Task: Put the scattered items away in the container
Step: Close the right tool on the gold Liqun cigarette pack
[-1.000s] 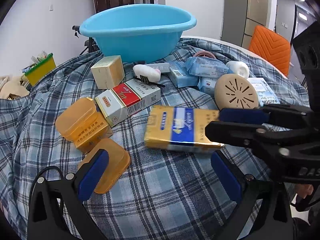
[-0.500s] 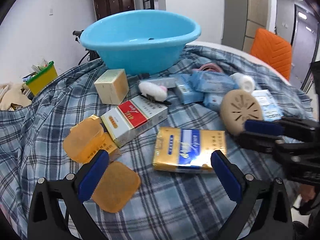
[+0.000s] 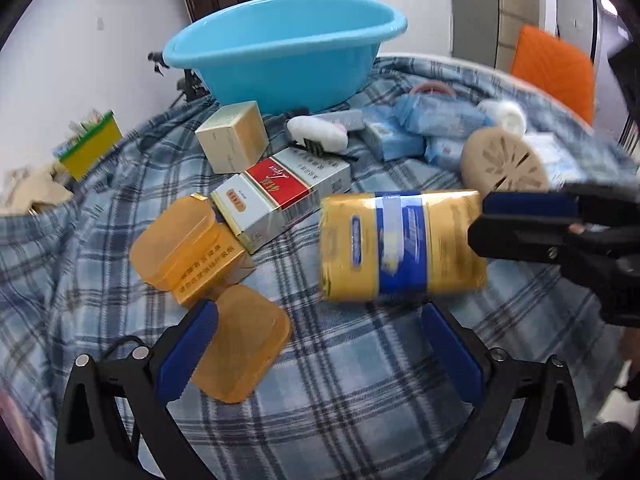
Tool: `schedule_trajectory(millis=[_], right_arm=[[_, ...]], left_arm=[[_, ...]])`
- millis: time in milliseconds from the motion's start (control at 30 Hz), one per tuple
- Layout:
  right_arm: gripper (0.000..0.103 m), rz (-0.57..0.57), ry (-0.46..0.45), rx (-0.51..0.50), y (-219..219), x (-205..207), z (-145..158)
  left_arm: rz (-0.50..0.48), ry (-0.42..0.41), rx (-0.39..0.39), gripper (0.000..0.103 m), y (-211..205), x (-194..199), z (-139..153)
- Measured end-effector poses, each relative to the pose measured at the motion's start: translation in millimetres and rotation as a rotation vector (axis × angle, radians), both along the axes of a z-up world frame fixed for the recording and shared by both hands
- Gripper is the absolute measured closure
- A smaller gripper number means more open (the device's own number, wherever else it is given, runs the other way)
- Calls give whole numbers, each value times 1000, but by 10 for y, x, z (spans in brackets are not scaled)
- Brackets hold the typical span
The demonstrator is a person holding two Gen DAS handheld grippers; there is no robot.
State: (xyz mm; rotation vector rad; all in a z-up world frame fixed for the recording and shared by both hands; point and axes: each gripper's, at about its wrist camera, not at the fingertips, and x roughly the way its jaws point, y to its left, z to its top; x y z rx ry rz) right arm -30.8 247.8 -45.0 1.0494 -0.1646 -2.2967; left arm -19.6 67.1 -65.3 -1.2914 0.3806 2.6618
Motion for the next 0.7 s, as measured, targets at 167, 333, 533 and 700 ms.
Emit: schedule_trajectory(millis=[167,333,533,700], right_arm=[[60,-14,-43,-25,14,-121,-46],[60,-38,-26,-43,114,-84,13],[60,-71,-29,-44,265,-30,26],[60,-80,-30,-39,324,-8,23]], left_arm=[[13,-10,75,2,-69,-30,56],[13,20,250,6,-244,-33,266],[-38,-34,249,76,-161,-155,244],[-107,-42,266,76,-49,-134,239]])
